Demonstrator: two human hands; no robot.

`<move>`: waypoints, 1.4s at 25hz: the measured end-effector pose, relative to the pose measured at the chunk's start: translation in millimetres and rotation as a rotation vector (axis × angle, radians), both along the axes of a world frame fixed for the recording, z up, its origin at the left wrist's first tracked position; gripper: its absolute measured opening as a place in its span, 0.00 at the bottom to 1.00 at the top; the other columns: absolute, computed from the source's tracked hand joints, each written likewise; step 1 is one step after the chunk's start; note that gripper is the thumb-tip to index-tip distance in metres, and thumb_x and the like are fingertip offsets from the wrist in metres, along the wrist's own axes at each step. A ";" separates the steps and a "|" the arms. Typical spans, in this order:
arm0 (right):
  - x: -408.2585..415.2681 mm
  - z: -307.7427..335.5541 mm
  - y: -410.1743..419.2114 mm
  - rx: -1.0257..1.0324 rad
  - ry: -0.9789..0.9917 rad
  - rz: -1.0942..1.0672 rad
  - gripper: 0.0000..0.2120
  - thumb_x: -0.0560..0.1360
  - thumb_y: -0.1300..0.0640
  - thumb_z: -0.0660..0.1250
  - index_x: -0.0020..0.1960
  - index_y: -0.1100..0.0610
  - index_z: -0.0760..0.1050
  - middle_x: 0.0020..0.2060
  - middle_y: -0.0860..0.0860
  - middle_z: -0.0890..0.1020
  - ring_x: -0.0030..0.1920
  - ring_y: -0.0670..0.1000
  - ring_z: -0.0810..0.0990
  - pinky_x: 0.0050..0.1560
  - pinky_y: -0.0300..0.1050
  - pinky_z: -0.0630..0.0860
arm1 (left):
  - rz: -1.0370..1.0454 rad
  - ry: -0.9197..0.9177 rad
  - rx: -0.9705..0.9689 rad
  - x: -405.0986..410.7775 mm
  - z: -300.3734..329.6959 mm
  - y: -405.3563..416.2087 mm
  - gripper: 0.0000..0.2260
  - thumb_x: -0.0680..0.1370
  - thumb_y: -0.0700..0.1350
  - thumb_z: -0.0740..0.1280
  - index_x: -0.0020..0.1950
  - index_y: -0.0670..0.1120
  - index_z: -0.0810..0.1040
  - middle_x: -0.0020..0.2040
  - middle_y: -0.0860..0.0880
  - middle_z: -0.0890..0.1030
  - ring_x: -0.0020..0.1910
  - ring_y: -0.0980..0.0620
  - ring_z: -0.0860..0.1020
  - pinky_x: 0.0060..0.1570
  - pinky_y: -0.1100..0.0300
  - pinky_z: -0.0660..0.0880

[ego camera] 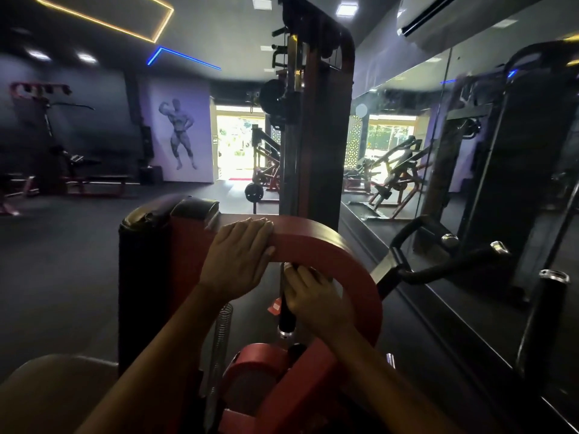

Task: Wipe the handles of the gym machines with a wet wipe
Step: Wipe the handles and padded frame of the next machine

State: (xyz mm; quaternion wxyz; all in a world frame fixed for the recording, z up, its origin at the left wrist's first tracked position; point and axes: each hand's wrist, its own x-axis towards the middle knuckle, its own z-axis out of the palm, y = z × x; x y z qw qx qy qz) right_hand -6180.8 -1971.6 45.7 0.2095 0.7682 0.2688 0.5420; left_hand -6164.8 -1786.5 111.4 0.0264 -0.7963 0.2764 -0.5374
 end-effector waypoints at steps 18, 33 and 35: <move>-6.7 -97.2 7.8 0.213 0.465 0.115 0.13 0.72 0.63 0.57 0.45 0.58 0.81 0.39 0.49 0.78 0.36 0.47 0.80 0.22 0.37 0.75 | 0.040 0.055 -0.054 -5.0 -1.8 -2.1 0.18 0.81 0.51 0.54 0.62 0.41 0.75 0.56 0.43 0.79 0.52 0.45 0.76 0.55 0.54 0.64; 6.0 -1.8 -13.3 0.173 -0.056 0.106 0.14 0.73 0.65 0.68 0.58 0.60 0.80 0.47 0.53 0.83 0.37 0.52 0.82 0.37 0.41 0.79 | 0.016 0.041 -0.083 -2.3 -4.9 -1.9 0.18 0.81 0.50 0.55 0.61 0.41 0.75 0.56 0.42 0.79 0.53 0.45 0.75 0.55 0.53 0.65; 7.1 -3.6 -13.8 0.185 -0.060 0.110 0.14 0.73 0.64 0.69 0.58 0.60 0.80 0.46 0.53 0.83 0.36 0.52 0.82 0.36 0.40 0.79 | 0.017 0.050 -0.086 -2.4 -4.9 -2.4 0.18 0.81 0.50 0.55 0.61 0.41 0.75 0.56 0.43 0.78 0.53 0.45 0.74 0.56 0.53 0.65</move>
